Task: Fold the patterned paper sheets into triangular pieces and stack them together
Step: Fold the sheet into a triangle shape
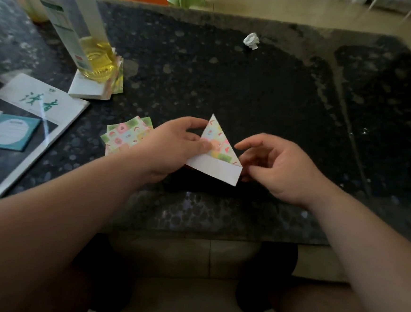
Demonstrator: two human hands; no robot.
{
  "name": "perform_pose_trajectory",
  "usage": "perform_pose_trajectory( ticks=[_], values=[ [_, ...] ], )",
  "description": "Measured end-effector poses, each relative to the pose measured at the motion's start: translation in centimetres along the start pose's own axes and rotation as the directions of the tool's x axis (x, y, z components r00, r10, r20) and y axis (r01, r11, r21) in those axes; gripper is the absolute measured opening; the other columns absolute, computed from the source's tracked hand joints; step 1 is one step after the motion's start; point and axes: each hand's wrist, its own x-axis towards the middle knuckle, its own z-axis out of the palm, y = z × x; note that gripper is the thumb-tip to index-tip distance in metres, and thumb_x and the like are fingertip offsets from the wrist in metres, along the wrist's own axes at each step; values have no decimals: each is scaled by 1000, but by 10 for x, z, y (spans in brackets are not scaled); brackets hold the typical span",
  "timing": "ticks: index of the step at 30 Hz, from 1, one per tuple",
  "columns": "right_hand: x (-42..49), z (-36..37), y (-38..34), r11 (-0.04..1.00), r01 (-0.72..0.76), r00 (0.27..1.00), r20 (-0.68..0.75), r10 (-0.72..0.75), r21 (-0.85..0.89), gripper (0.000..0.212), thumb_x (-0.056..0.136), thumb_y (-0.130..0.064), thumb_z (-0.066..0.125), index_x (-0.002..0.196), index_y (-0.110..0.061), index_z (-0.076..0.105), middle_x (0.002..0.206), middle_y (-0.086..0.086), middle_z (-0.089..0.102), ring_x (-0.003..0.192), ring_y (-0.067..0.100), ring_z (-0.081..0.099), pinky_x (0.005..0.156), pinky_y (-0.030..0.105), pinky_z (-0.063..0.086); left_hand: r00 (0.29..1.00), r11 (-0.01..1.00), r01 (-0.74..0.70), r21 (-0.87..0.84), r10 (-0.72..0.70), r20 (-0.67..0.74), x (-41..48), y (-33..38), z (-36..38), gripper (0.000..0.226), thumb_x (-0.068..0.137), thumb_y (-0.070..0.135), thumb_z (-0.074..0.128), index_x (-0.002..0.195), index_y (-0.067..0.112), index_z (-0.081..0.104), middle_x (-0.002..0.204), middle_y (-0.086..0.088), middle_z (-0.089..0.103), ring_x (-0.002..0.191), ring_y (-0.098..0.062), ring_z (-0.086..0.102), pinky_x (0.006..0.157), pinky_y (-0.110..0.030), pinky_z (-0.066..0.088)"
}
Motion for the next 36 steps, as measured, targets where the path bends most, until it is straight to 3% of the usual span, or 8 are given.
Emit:
perform_pose_trajectory(
  ticks=[5,12,17,23,25,27,30,36],
  values=[
    [-2,7,3,994,25,1000,0,-25,107,49,86,25,50,92,-16,76,88,3,79,80,15,75,68,26,58,993,993,-94,66,89,75,-1,-2,4,27,97,17,69,120,30,68,96,-9,77,99,-31,74,99,-55,55],
    [1,11,1,967,-65,995,-56,81,245,13,83,1,79,82,-11,76,78,10,76,63,21,61,52,24,48,985,981,-173,93,173,9,0,-7,8,26,91,25,77,115,33,69,92,1,77,91,-22,75,92,-50,59],
    [7,20,1,937,-228,949,-156,275,265,12,85,5,77,85,-4,69,72,13,73,60,19,67,51,23,52,967,962,-217,166,235,-97,0,-14,4,39,94,8,71,119,37,65,118,12,70,92,-17,74,86,-35,59],
    [10,16,-2,814,-267,903,-161,398,515,12,87,8,73,89,-2,67,71,12,74,64,20,74,56,26,60,984,906,99,-412,-27,178,-9,-19,-3,48,89,-24,52,126,7,60,122,-19,70,102,-36,74,83,-41,64],
    [10,16,-2,800,-265,908,-139,394,538,13,86,10,72,90,-1,67,69,12,73,62,20,73,55,26,61,981,951,38,-308,23,193,-10,-24,-1,49,88,-23,58,123,11,61,119,-16,72,100,-31,75,88,-42,62],
    [10,16,-2,806,-298,908,-109,405,511,14,86,11,73,92,-1,67,73,13,73,61,19,72,55,26,61,980,980,-161,119,145,136,-10,-29,-1,46,88,-12,68,116,25,64,110,0,73,90,-14,74,89,-34,61],
    [9,14,0,832,-384,897,-51,438,400,12,86,10,73,93,0,69,71,13,71,57,16,68,51,25,59,928,693,-359,626,339,157,-12,-31,-3,33,91,16,75,111,42,69,94,26,61,83,8,60,79,-9,46],
    [6,17,8,896,-410,905,-44,422,170,15,86,8,73,96,-3,70,82,15,73,55,11,67,41,19,44,690,297,-673,677,582,431,-8,-44,2,14,91,26,74,104,27,81,87,14,52,85,-7,48,74,-23,39]
  ],
)
